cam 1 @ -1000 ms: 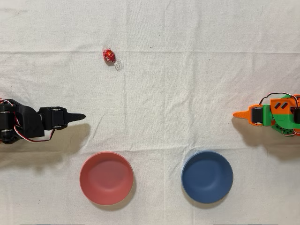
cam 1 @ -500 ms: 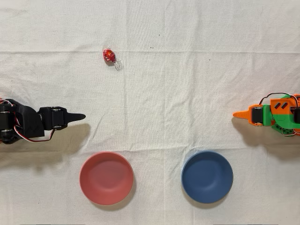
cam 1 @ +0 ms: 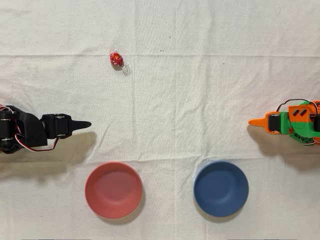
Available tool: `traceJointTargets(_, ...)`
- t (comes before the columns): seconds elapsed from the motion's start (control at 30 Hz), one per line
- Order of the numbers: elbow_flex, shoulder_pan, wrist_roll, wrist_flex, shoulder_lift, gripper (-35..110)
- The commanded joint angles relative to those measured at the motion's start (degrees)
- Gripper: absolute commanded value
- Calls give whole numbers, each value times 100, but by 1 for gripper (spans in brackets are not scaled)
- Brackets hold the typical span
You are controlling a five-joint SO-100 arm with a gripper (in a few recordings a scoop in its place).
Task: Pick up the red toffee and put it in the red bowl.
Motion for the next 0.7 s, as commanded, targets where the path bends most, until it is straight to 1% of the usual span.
traceJointTargets(0.0, 114, 53, 97, 105, 79, 1)
traceJointTargets(0.1, 114, 44, 123, 97, 79, 1)
traceJointTargets(0.23, 88, 44, -255, -53, 79, 0)
traceJointTargets(0.4, -439, 44, -483, 44, 79, 0)
traceJointTargets(0.67, -1107, 9, -519, 281, 79, 0)
